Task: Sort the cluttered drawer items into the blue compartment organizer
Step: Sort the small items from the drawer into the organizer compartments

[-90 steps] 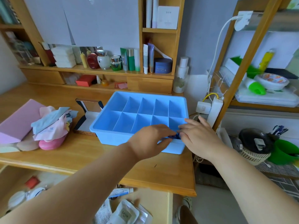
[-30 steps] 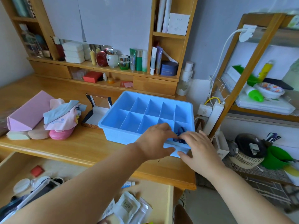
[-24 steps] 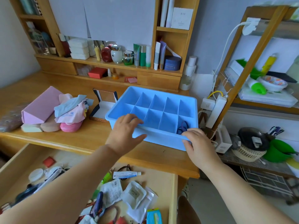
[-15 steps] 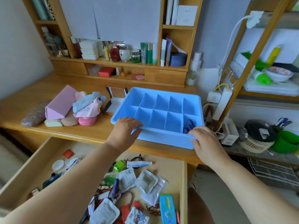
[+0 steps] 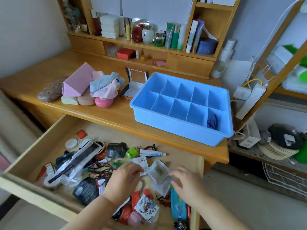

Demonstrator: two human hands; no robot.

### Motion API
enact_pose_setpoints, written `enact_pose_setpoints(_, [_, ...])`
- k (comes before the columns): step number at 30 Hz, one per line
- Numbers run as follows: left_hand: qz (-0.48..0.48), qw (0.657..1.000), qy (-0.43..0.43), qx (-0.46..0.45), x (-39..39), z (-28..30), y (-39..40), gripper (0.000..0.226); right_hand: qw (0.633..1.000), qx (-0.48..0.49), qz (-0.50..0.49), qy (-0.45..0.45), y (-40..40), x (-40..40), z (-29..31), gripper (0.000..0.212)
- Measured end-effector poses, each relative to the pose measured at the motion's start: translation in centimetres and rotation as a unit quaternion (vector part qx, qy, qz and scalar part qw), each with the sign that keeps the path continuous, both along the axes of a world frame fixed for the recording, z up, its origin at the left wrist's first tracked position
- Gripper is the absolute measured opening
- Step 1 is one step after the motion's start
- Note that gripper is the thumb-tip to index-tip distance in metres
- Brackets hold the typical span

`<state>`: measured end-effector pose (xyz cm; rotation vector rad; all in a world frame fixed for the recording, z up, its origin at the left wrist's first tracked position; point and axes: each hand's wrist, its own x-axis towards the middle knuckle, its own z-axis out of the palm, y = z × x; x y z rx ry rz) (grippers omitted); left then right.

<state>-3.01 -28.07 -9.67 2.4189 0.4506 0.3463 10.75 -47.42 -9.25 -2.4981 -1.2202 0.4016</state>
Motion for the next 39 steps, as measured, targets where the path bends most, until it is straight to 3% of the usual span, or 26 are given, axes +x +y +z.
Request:
enact_pose_setpoints(3, [0.037, 0.999, -0.002, -0.036, -1.1, -1.4, 0.0, 0.013, 1.000, -0.025, -0.010, 0.008, 2.8, -0.2, -2.5, 0.057])
enact_pose_setpoints(6, [0.047, 0.999, -0.010, -0.026, -1.0, -1.6, 0.2, 0.015, 0.993, -0.115, -0.030, 0.011, 5.2, -0.8, -4.2, 0.081])
enact_pose_setpoints(8, [0.051, 0.998, 0.008, -0.021, -0.9, -2.0, 0.6, 0.016, 0.989, -0.144, -0.033, -0.007, 6.1, -0.8, -5.1, 0.077])
enact_pose_setpoints(13, [0.044, 0.998, 0.028, 0.019, 1.0, -2.6, 1.8, 0.026, 0.997, -0.061, -0.039, 0.014, 6.0, 0.4, -4.8, 0.051])
enact_pose_setpoints(17, [-0.049, 0.998, 0.028, 0.004, 3.6, -2.0, 0.1, 0.034, 0.998, -0.047, -0.024, -0.044, 5.1, 0.9, -3.6, 0.032])
enact_pose_setpoints(20, [-0.103, 0.987, 0.115, 0.037, 5.3, -1.9, -1.6, 0.043, 0.994, 0.009, -0.067, 0.085, 4.5, 1.1, -2.9, 0.023])
enact_pose_setpoints(23, [-0.077, 0.985, 0.148, 0.041, 6.6, -1.5, -2.1, 0.023, 0.980, 0.047, -0.084, 0.174, 3.5, 1.1, -2.1, 0.019])
enact_pose_setpoints(25, [-0.074, 0.990, 0.121, 0.020, 6.8, -1.1, -2.2, 0.009, 0.982, 0.088, -0.097, 0.136, 2.6, 1.2, -1.5, 0.023])
enact_pose_setpoints(28, [-0.084, 0.995, 0.045, 0.017, 6.0, -0.5, -2.5, 0.016, 0.982, 0.132, -0.127, 0.037, 1.2, 1.3, 0.4, 0.035])
enact_pose_setpoints(31, [-0.112, 0.991, -0.070, 0.039, 4.8, 0.8, -3.4, 0.022, 0.962, 0.150, -0.175, 0.147, 0.7, 0.4, 2.8, 0.035])
enact_pose_setpoints(34, [-0.143, 0.976, -0.143, 0.074, 4.2, 2.2, -3.9, 0.019, 0.914, 0.212, -0.206, 0.278, 1.1, -0.2, 5.3, 0.006])
enact_pose_setpoints(36, [-0.133, 0.974, -0.178, 0.033, 4.2, 2.5, -3.5, 0.008, 0.911, 0.235, -0.189, 0.283, 1.3, -0.3, 7.4, 0.018])
enact_pose_setpoints(39, [-0.057, 0.980, -0.190, -0.007, 4.3, 2.3, -1.8, 0.017, 0.930, 0.270, -0.146, 0.203, 1.4, 0.0, 11.4, 0.022])
